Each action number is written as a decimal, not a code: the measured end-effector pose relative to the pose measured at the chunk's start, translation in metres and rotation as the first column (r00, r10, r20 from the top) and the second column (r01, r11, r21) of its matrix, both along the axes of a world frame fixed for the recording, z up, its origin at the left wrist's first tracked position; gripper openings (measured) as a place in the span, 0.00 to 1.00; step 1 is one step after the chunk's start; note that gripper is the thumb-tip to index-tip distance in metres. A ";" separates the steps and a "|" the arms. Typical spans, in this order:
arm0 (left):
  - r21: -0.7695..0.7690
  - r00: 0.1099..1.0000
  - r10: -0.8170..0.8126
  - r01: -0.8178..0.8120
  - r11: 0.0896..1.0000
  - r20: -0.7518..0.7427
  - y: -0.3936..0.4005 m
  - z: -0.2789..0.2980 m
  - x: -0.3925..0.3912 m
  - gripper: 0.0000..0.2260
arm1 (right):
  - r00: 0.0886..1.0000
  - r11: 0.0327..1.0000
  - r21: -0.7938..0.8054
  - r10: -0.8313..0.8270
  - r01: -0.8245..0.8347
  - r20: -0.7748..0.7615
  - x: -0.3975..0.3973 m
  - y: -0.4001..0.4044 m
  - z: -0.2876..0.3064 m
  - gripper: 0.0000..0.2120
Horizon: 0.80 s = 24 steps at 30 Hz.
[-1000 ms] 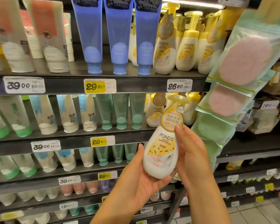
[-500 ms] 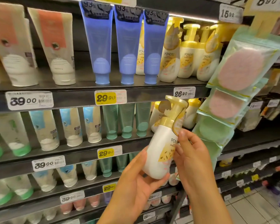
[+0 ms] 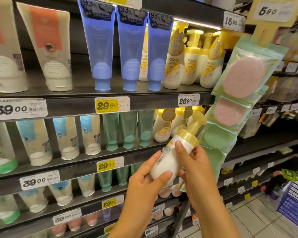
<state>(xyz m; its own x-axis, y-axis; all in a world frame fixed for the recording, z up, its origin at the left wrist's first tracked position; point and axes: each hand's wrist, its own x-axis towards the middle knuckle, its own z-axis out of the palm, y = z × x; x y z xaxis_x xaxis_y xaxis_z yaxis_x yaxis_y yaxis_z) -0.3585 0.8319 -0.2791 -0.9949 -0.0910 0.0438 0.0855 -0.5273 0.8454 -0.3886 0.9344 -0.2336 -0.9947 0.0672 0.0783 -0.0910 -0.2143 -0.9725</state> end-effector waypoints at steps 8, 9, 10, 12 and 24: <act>0.225 0.988 -0.121 0.097 0.969 0.094 0.007 0.007 -0.002 0.19 | 0.998 0.993 -0.109 -0.030 0.036 0.059 -0.009 0.012 0.000 0.12; 0.255 0.981 -0.160 0.127 0.959 0.113 0.007 0.008 -0.003 0.18 | 0.998 0.991 -0.130 -0.011 0.018 0.054 -0.009 0.013 0.001 0.12; 0.267 0.974 -0.189 0.151 0.952 0.123 0.008 0.009 -0.003 0.18 | 0.999 0.991 -0.137 0.006 0.000 0.046 -0.010 0.015 0.001 0.12; 0.241 0.973 -0.193 0.159 0.957 0.124 0.009 0.008 -0.005 0.18 | 0.999 0.990 -0.140 0.030 -0.026 0.029 -0.011 0.018 0.001 0.11; 0.152 0.984 -0.146 0.131 0.980 0.097 0.019 0.003 -0.009 0.20 | 0.998 0.973 -0.221 0.064 -0.066 -0.015 -0.016 0.032 -0.003 0.20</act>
<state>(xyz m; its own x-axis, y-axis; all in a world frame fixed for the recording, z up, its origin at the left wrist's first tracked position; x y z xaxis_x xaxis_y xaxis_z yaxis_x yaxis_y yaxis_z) -0.3674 0.8512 -0.2764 -0.9965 0.0504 -0.0673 -0.0839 -0.6447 0.7598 -0.4047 0.9661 -0.2365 -0.9969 0.0189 0.0762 -0.0769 -0.4300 -0.8995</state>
